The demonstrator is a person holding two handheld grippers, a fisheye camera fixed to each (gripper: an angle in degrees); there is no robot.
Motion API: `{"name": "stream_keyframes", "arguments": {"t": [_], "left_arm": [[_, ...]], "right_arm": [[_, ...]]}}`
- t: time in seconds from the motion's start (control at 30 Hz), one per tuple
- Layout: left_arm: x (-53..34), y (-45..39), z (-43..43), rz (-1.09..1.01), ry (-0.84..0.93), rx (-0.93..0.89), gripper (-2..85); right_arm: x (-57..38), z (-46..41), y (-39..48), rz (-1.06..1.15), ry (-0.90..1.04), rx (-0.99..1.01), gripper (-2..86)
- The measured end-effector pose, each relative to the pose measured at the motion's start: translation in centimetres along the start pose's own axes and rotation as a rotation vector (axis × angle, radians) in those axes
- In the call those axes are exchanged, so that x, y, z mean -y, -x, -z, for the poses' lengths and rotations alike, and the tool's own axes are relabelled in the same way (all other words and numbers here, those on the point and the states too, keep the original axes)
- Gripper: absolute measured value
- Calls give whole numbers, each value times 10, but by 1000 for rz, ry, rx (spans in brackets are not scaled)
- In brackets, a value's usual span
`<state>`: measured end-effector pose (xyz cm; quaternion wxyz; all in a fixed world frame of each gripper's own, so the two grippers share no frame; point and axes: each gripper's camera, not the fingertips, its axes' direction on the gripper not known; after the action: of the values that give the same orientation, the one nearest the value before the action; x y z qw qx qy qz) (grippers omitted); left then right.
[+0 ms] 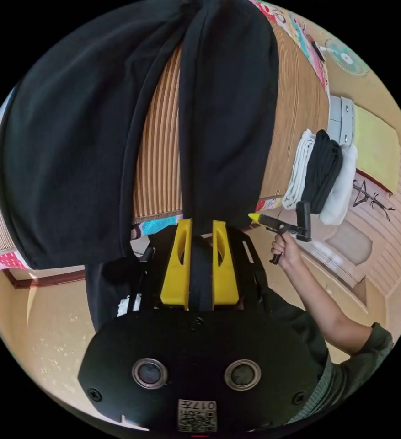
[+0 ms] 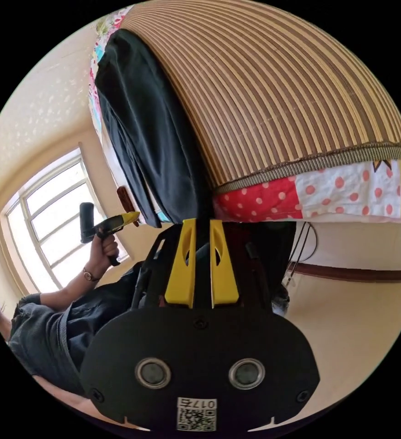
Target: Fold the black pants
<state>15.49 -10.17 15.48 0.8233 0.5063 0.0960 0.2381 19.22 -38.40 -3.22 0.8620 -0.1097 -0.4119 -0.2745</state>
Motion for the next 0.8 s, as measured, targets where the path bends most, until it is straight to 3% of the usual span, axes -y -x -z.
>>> {"name": "stream_keyframes", "arguments": {"t": [0.07, 0.13, 0.3, 0.37, 0.47, 0.53, 0.57, 0.63, 0.7, 0.77, 0.8], "left_arm": [[-6, -38, 18, -110, -38, -145, 91], [-7, -74, 27, -193, -25, -162, 111], [-7, -167, 35, -400, -26, -75, 178], [-5, -197, 26, -441, 7, 86, 187], [-9, -206, 17, -381, 31, 258, 128], [-19, -202, 19, -378, -10, 315, 28], [-24, -195, 21, -380, -9, 277, 21], [-30, -179, 25, -332, -12, 207, 13], [-35, -163, 35, -296, -37, 109, 8], [-43, -147, 47, -252, -74, -5, 4], [-45, -145, 50, -246, -80, -22, 4]], "right_arm": [[-16, 13, 35, 122, 17, 40, 40], [-34, 23, 87, 248, 52, -23, 32], [-45, 5, 179, 494, 145, -56, 24], [-43, -14, 204, 586, 213, -62, 23], [-30, -51, 216, 666, 431, -148, 25], [-10, -74, 196, 618, 659, -421, 27], [-3, -76, 189, 601, 681, -544, 27], [35, -73, 164, 549, 684, -949, 25], [83, -61, 153, 502, 623, -1089, 34], [145, -38, 153, 406, 464, -1065, 43], [190, -15, 155, 315, 321, -918, 53]]}}
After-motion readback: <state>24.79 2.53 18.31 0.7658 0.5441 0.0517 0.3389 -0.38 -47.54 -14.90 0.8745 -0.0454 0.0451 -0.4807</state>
